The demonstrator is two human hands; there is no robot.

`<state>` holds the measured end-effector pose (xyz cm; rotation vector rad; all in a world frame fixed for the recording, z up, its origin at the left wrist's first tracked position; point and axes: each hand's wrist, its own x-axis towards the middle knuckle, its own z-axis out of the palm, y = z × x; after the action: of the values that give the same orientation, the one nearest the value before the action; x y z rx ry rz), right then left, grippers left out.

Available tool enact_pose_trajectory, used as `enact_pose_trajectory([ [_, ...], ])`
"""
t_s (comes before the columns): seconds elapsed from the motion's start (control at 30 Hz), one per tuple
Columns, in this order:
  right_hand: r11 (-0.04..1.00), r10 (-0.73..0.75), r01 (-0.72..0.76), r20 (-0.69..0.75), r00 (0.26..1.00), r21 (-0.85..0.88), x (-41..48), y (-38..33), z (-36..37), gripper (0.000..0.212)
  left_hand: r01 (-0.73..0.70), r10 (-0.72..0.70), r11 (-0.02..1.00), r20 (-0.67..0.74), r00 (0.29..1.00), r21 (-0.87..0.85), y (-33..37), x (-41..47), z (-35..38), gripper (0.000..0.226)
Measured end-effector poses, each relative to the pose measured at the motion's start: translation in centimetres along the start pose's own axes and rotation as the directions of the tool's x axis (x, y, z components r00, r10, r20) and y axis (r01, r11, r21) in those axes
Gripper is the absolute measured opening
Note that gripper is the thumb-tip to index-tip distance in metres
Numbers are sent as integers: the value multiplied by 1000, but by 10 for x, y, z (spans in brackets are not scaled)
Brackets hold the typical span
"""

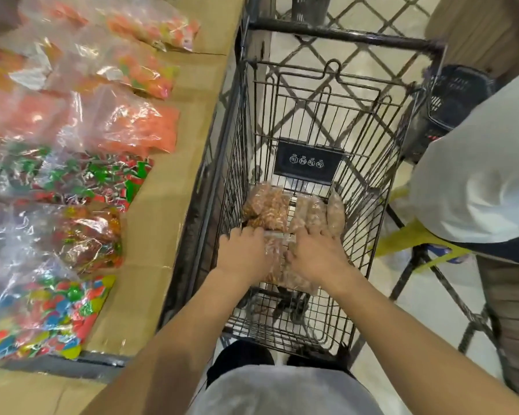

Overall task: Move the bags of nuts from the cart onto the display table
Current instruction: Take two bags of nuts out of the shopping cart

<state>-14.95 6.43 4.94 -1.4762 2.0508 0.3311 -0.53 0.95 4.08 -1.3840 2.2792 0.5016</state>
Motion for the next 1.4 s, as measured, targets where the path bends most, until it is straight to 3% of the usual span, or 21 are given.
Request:
enact_pose_trajectory([
  [0.13, 998, 48, -51, 83, 995, 29, 27, 13, 20, 61, -30, 28, 999, 95, 995, 21, 6, 31, 11, 61],
  [0.37, 987, 117, -137, 196, 974, 90, 79, 39, 81, 87, -8, 10, 1000, 207, 978, -14, 23, 77, 57, 60],
  [0.57, 940, 202, -252, 218, 955, 230, 113, 63, 129, 79, 147, -104, 980, 280, 954, -137, 22, 116, 107, 53],
  [0.63, 874, 302, -369, 241, 922, 317, 126, 71, 148, 86, 226, -160, 953, 301, 940, -199, 14, 128, 129, 55],
  [0.7, 800, 375, -463, 285, 882, 381, 140, 78, 172, 78, 359, -251, 878, 334, 908, -317, 7, 140, 147, 55],
  [0.77, 730, 435, -523, 291, 852, 440, 154, 86, 196, 75, 477, -308, 749, 395, 865, -460, 2, 152, 162, 58],
  [0.83, 642, 482, -576, 319, 816, 505, 163, 86, 208, 103, 585, -352, 605, 477, 805, -540, 0, 163, 176, 69],
  [0.97, 338, 557, -617, 377, 740, 711, 178, 96, 238, 113, 623, -463, 338, 452, 763, -705, -10, 182, 207, 79],
  [1.03, 144, 571, -580, 411, 711, 802, 181, 102, 250, 115, 612, -476, 301, 441, 761, -731, -16, 187, 221, 78],
  [1.1, 32, 521, -529, 437, 733, 848, 181, 105, 250, 87, 600, -465, 282, 441, 768, -748, -21, 190, 231, 75],
  [1.13, -2, 502, -511, 443, 743, 859, 181, 106, 251, 86, 595, -458, 277, 441, 772, -754, -24, 192, 235, 75],
  [1.27, -60, 486, -474, 440, 755, 879, 183, 111, 262, 110, 584, -421, 269, 451, 787, -766, -33, 195, 246, 76],
  [1.33, -56, 502, -470, 432, 750, 881, 184, 111, 266, 106, 579, -415, 242, 456, 787, -779, -35, 195, 246, 75],
  [1.4, -48, 540, -451, 403, 739, 891, 185, 108, 264, 89, 578, -433, 245, 445, 784, -778, -36, 195, 246, 72],
])
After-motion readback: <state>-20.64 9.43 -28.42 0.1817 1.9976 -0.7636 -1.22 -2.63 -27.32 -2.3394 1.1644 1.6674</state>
